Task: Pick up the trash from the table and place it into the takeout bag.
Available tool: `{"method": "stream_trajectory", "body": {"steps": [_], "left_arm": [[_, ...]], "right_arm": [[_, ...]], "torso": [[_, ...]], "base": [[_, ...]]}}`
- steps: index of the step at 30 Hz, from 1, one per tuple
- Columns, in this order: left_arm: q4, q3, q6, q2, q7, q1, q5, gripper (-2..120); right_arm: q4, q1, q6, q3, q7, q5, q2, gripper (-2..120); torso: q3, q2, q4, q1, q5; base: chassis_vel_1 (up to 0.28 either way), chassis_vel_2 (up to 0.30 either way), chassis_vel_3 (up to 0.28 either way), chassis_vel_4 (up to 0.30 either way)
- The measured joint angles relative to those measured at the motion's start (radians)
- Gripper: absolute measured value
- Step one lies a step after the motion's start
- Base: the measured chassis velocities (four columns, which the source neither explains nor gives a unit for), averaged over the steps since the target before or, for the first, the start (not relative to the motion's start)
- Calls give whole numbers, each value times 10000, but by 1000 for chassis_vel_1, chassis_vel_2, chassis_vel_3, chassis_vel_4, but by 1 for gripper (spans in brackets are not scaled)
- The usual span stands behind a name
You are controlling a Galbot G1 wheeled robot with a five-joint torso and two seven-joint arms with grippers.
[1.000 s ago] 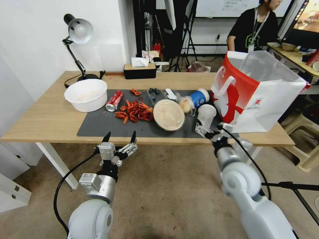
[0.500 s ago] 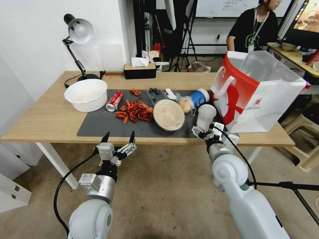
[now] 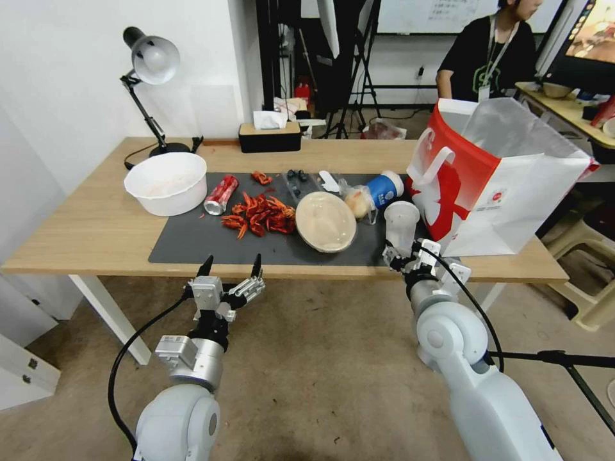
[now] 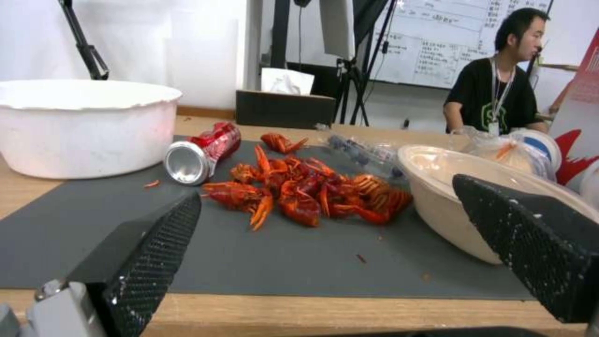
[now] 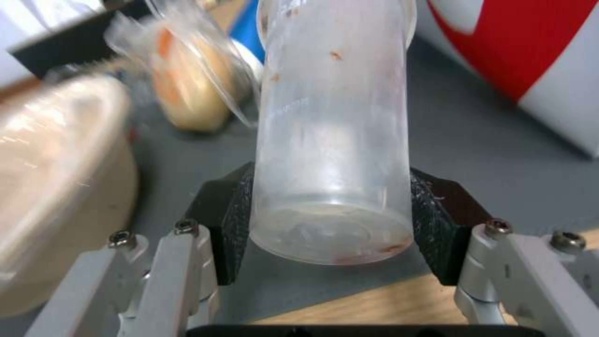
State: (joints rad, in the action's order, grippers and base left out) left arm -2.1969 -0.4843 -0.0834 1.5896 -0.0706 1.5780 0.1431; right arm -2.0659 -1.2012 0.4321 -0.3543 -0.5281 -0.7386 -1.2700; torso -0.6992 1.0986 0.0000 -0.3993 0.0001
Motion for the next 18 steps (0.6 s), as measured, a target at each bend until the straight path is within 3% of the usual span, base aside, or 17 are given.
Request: {"method": "stream_trajectory", "body": {"steps": [6,8,11,13,18], "left_arm": [[0,34,56,9,1,20,-20,100],[-1,70,96,21,1,50,-51,100],[-3,79,106,24,1,59,-58,100],[-29,100,158,41,0,102,-98,100],[-123,120,253,64,-10,226,-174,100]], "right_arm": [[-804,-662,-907,-353,1763,193,246,52],[-1240,-908,-1377,-662,3016,207,471,52],[-1316,-936,-1509,-738,3282,203,524,52],[-1677,-926,-2114,-1218,4412,45,828,52],[-2168,-71,-2854,-2339,4987,-1021,1574,52]], "torso": [[0,0,-1,0,0],[0,0,-1,0,-1],[0,0,-1,0,-1],[0,0,-2,0,5],[0,0,0,0,3]], "base": [[0,0,0,0],[0,0,0,0],[0,0,0,0],[0,0,0,0],[0,0,0,0]]}}
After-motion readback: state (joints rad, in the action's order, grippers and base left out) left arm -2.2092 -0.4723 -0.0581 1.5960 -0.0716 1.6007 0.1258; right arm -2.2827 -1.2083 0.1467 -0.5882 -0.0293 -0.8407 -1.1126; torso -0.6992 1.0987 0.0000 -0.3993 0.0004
